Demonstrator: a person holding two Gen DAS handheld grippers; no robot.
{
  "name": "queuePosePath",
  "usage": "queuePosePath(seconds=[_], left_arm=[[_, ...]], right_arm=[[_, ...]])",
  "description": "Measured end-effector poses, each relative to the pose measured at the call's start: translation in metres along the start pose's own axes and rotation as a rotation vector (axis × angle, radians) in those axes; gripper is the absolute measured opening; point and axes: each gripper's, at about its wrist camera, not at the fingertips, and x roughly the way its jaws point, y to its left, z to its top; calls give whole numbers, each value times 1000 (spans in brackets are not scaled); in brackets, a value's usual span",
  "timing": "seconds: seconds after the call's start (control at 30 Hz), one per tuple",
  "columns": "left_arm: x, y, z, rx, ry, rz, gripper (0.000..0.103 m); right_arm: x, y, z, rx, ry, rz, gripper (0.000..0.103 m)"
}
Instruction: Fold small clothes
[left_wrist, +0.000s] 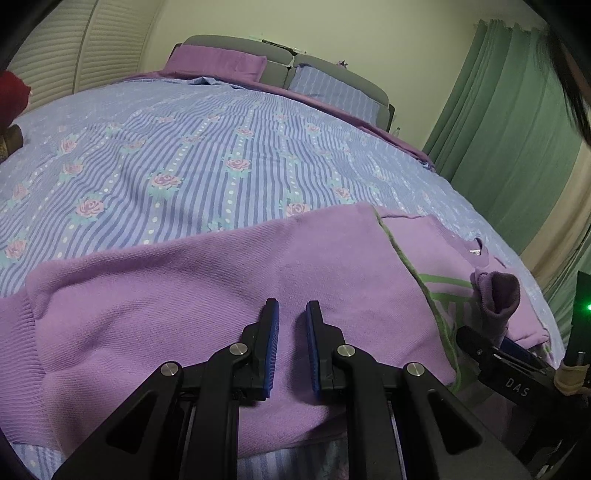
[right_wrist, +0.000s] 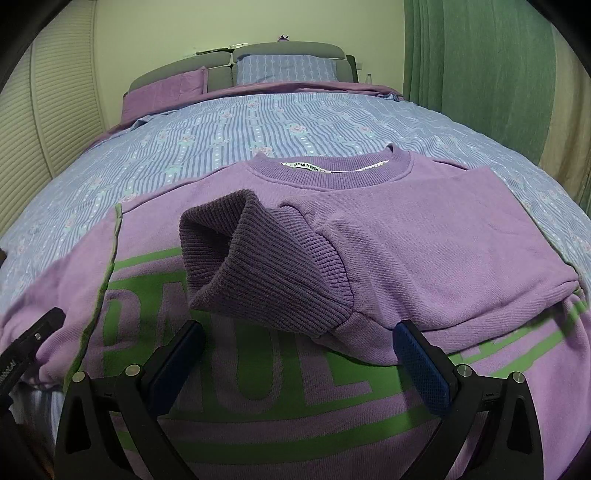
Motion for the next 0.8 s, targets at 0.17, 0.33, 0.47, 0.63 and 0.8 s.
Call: queuePosePath(seconds=[0.17,0.33,0.47,0.63,0.8], left_arm=[[0,-2,0,7,-2,9,15],[1,-1,-1,7,-4,8,15],[2,0,-1,2,-7,1,15],[1,3,-2,-4,-8,-6,15],[1,8,-3,-26,-13,-39,15]], right_arm=[[0,0,0,0,0,0,103],[0,0,0,0,0,0,103],[0,0,0,0,0,0,103],[0,0,0,0,0,0,103],[0,0,0,0,-1,-1,103]])
